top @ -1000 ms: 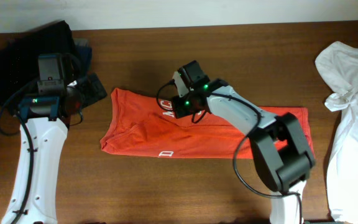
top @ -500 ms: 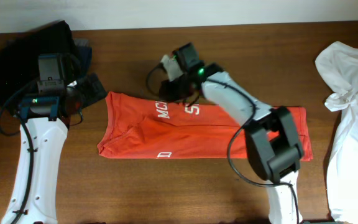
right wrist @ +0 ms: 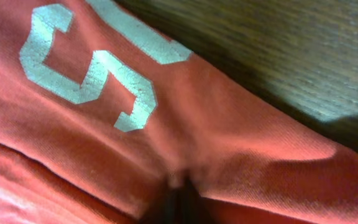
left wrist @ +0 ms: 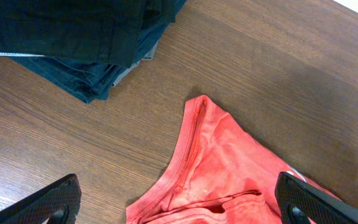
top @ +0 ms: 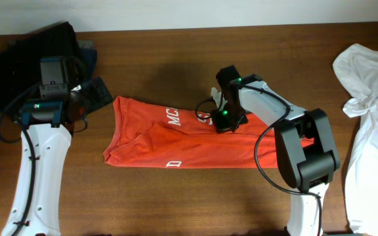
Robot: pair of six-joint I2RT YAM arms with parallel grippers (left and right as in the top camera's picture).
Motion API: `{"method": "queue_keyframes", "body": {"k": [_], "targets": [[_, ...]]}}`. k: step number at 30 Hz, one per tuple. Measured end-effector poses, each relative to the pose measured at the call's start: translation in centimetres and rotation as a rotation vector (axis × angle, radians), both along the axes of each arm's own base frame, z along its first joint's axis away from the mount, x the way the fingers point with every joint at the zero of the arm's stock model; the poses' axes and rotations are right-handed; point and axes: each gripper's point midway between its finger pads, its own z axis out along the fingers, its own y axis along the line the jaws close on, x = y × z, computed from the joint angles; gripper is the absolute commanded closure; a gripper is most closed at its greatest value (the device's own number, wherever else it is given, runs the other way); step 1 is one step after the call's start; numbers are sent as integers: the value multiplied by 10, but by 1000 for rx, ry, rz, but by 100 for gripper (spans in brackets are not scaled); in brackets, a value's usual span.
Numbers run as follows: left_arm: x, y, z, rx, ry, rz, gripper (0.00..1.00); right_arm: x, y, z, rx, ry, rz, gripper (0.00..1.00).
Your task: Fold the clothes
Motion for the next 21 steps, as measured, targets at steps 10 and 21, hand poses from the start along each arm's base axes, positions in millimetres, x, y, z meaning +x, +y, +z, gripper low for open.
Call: {"method": "queue_keyframes", "body": {"k": [10,21], "targets": [[0,0,0,0,0,0,1,48,15,-1,51,-168,-19,94],[0,0,0,0,2,0,1,60,-51,151,40,-201,-232,96]]}}
